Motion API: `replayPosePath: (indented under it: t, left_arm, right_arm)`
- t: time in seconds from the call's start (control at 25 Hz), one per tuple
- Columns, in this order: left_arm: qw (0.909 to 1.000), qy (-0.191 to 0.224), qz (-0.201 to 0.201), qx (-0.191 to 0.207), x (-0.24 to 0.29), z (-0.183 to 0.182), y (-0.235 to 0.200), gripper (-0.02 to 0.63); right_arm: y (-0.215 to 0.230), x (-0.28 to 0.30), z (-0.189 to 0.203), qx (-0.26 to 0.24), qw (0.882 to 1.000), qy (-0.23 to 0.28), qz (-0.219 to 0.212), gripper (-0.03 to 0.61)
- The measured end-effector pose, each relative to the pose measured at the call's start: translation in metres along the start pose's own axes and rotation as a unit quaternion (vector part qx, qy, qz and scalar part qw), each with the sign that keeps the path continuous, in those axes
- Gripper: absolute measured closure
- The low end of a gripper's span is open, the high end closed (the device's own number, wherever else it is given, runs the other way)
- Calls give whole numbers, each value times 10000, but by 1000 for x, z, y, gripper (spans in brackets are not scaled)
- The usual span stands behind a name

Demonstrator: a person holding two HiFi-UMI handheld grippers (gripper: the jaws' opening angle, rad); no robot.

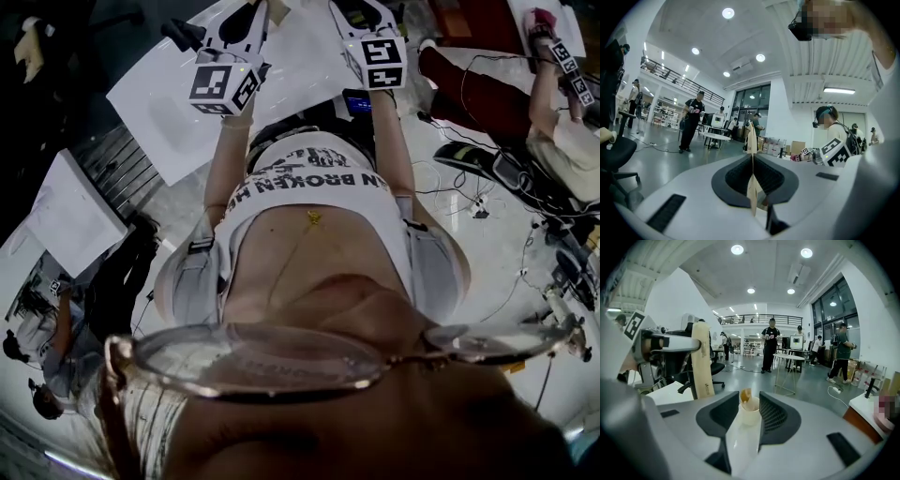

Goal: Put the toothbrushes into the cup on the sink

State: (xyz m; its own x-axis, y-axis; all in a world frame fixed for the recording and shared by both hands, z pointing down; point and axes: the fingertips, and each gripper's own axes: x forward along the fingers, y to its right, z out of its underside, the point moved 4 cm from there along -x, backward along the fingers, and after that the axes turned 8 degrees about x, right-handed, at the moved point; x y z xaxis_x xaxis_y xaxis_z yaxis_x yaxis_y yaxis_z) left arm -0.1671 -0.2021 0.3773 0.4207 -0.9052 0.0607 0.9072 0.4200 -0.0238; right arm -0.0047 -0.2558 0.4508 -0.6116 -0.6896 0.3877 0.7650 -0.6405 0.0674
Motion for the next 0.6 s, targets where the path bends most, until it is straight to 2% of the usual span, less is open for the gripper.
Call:
replayPosePath:
  t: [0.24, 0.6]
  left_arm:
    - [9998, -59, 205, 24, 32, 6, 2, 592]
    - [9987, 153, 278, 398, 85, -3, -16, 592]
  right_arm:
    - [12, -6, 2, -7, 10000, -11, 97, 445]
    - [31, -1, 11, 139, 9998, -117, 123, 446]
